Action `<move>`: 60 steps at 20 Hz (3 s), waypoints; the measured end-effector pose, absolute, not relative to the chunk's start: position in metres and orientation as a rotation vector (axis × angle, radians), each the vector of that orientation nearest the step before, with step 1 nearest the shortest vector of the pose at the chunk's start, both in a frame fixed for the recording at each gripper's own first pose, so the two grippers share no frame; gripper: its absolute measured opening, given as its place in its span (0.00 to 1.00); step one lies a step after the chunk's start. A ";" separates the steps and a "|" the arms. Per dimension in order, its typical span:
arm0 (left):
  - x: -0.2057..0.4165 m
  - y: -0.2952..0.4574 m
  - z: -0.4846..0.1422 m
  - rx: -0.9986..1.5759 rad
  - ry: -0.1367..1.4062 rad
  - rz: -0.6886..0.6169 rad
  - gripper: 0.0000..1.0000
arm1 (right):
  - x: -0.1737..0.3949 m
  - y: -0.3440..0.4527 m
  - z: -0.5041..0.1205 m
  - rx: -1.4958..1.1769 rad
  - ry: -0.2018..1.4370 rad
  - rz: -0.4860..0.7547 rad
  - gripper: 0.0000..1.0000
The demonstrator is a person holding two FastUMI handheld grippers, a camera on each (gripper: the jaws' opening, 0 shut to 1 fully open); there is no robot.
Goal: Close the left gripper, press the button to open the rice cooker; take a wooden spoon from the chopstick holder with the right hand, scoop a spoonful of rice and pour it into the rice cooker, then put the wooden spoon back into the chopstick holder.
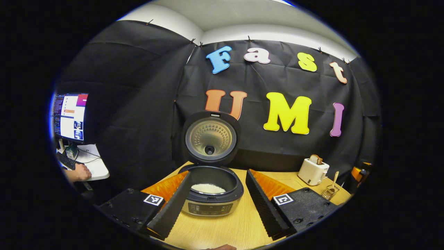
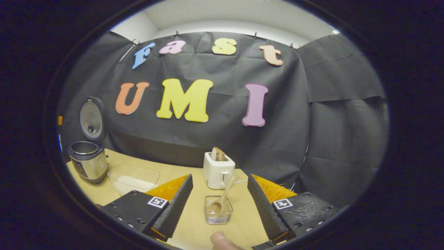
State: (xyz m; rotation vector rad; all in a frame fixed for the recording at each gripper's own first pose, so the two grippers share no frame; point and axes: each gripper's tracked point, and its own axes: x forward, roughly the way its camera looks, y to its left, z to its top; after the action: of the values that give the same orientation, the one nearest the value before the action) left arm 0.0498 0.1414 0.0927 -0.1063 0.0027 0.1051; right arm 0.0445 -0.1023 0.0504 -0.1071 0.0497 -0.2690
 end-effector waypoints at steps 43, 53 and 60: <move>0.248 0.185 0.169 0.056 0.014 0.243 0.99 | -0.018 -0.045 0.026 0.056 0.004 -0.060 0.92; 0.187 0.158 0.069 0.021 0.275 0.201 0.98 | -0.032 -0.021 0.026 0.040 -0.001 0.006 0.92; 0.171 0.152 0.016 0.032 0.301 0.179 0.95 | -0.027 -0.025 0.018 0.029 0.028 -0.009 0.92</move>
State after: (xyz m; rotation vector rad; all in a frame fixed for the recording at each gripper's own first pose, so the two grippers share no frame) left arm 0.1711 0.1518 0.0155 0.0322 0.3012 0.1791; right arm -0.0269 -0.0253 0.0177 0.0291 0.0282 -0.0089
